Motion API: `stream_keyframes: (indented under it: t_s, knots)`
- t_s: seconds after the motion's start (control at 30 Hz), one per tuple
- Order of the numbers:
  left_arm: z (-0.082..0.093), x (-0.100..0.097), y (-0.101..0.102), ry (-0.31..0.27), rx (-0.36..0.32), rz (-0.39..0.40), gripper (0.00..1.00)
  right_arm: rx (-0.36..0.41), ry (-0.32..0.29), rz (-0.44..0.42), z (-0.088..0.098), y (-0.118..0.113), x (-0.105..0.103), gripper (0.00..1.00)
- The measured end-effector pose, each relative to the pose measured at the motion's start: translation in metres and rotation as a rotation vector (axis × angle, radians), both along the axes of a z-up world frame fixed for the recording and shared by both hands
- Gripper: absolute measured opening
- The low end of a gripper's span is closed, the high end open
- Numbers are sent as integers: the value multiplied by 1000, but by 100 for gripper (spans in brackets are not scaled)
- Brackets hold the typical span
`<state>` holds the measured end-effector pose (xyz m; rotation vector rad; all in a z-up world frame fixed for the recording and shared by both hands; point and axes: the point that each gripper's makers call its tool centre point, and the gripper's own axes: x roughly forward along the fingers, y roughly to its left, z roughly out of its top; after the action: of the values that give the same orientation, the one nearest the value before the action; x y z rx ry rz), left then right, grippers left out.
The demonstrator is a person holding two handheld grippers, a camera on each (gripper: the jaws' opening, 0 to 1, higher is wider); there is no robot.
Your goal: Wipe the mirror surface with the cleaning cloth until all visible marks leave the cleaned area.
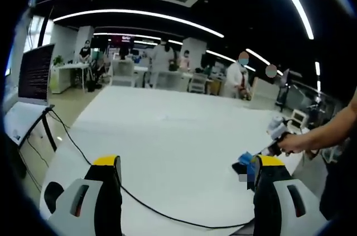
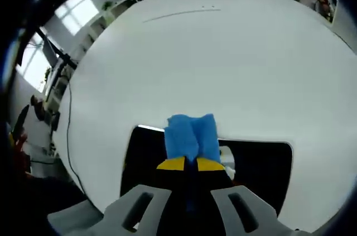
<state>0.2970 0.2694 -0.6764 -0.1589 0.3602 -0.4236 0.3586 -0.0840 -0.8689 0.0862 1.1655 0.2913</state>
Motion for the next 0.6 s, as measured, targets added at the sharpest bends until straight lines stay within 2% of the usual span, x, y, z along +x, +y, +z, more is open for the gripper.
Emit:
stream_keyframes:
  t_s: [0.6]
  knots:
    - [9, -2, -5, -20, -8, -6, 100, 7, -11, 14, -1, 0, 1, 0]
